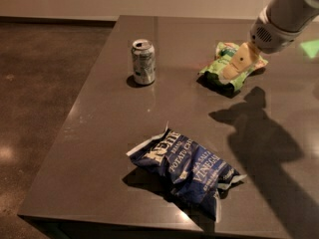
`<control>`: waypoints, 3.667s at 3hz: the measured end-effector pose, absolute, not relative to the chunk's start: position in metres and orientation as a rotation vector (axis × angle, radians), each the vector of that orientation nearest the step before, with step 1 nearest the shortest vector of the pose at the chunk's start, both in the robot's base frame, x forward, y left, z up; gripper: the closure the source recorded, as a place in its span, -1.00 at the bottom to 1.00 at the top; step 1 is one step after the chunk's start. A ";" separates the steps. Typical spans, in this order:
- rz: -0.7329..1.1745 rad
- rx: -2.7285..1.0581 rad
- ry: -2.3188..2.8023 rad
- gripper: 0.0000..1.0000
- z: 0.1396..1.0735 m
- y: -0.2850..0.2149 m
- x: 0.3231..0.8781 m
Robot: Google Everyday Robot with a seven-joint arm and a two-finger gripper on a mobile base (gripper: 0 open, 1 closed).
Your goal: Move green rice chip bag near blue chip bag
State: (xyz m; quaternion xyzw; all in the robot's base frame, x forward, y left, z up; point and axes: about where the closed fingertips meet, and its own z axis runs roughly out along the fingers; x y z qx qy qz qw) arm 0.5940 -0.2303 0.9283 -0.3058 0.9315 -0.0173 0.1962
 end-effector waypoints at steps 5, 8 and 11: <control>-0.052 -0.642 2.623 -0.32 0.868 -0.216 0.644; -0.060 -0.721 2.597 1.00 0.887 -0.227 0.626; 0.127 -1.111 2.483 1.00 0.920 -0.176 0.516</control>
Offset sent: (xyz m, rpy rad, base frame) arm 0.0516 0.0258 -0.0535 0.0602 -0.0279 -0.0979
